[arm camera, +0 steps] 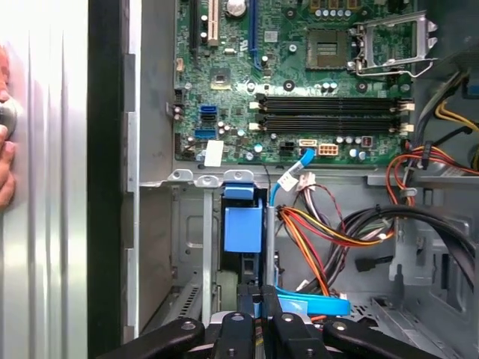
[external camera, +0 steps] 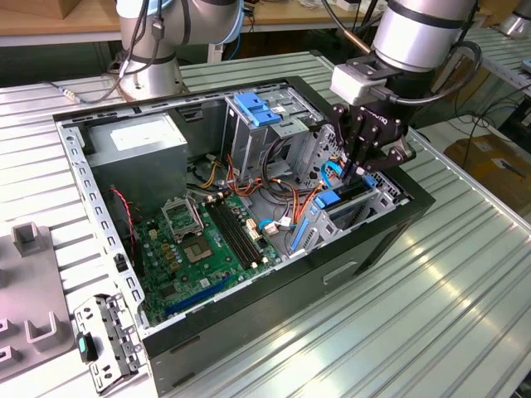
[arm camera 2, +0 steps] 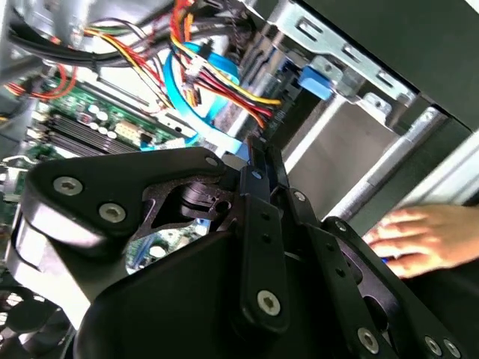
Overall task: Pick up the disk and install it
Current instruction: 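Insert the second disk wire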
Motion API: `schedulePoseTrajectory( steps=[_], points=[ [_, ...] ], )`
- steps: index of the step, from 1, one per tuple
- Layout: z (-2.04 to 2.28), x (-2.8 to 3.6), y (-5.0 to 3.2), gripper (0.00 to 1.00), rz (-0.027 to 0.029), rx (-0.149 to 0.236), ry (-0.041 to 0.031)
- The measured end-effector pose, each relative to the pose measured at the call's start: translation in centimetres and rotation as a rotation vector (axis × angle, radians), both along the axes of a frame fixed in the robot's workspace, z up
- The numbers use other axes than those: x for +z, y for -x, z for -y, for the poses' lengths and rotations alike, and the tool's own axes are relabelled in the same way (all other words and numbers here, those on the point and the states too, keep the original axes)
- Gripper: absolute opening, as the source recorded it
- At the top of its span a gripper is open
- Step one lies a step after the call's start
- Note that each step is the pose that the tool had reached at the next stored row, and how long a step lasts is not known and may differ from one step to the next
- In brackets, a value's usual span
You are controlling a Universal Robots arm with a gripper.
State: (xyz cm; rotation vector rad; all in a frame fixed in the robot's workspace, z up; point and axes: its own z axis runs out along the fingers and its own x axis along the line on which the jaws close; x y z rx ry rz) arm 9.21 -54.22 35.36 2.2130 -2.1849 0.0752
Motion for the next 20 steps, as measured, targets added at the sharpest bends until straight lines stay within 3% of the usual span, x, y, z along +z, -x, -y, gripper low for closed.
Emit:
schedulePoseTrajectory(
  steps=[2,4,5,8,9,20],
  points=[
    [0.29,-0.06,0.01,0.16,0.0018,0.0,-0.0195],
    [0.5,-0.11,0.05,0.16,0.005,0.0,-0.0262],
    [0.52,-0.13,0.14,0.16,0.0092,0.0,-0.0285],
    [0.64,-0.2,0.5,0.16,0.0311,0.001,-0.0329],
    [0.67,-0.21,0.53,0.16,0.0336,0.001,-0.0334],
    [0.9,-0.39,0.27,0.16,0.0343,-0.011,-0.0338]
  ],
)
